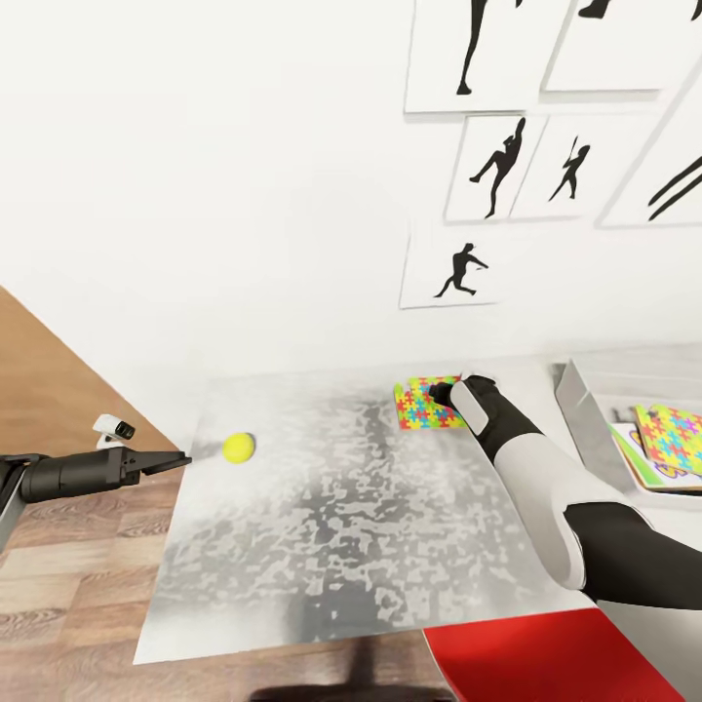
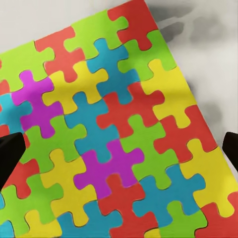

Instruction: Put all the toys in the child's room - the three board games (two on the bed and one on the table), the two jigsaw puzzles on the table, and the tennis ball on the table - inside the toy box on the table in the child's room.

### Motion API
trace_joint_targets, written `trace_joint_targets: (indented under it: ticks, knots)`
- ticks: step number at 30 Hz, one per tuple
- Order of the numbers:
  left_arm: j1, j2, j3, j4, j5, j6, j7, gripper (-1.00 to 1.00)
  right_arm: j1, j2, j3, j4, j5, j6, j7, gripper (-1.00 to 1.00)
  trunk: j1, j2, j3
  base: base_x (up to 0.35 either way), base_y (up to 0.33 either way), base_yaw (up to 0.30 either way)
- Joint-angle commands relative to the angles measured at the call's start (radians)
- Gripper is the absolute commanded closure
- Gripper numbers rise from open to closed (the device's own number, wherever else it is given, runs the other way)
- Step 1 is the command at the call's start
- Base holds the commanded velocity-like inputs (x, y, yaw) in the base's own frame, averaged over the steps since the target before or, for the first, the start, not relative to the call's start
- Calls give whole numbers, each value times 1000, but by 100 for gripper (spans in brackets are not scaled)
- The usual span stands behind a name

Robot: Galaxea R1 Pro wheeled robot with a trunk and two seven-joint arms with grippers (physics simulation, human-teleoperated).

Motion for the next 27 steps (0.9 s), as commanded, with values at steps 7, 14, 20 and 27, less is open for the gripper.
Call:
trace_joint_targets:
  ticks: [7,14,20,27]
  knots:
    - [-1,0,0,0,0,11,-4,-100,0,1,5,43,-20,3,-8,-100,1,-1,-2,-43,44,0]
    - [-1,0,0,1,0,11,-4,-100,0,1,6,43,-20,3,-8,-100,1,-1,-2,-3,80,0]
    - [-1,0,0,1,0,11,-4,-100,0,1,7,43,-20,3,-8,-100,1,-1,-2,-85,32,0]
    - [-1,0,0,0,0,11,-4,-100,0,1,44,43,-20,2,-8,-100,1,-1,-2,-144,37,0]
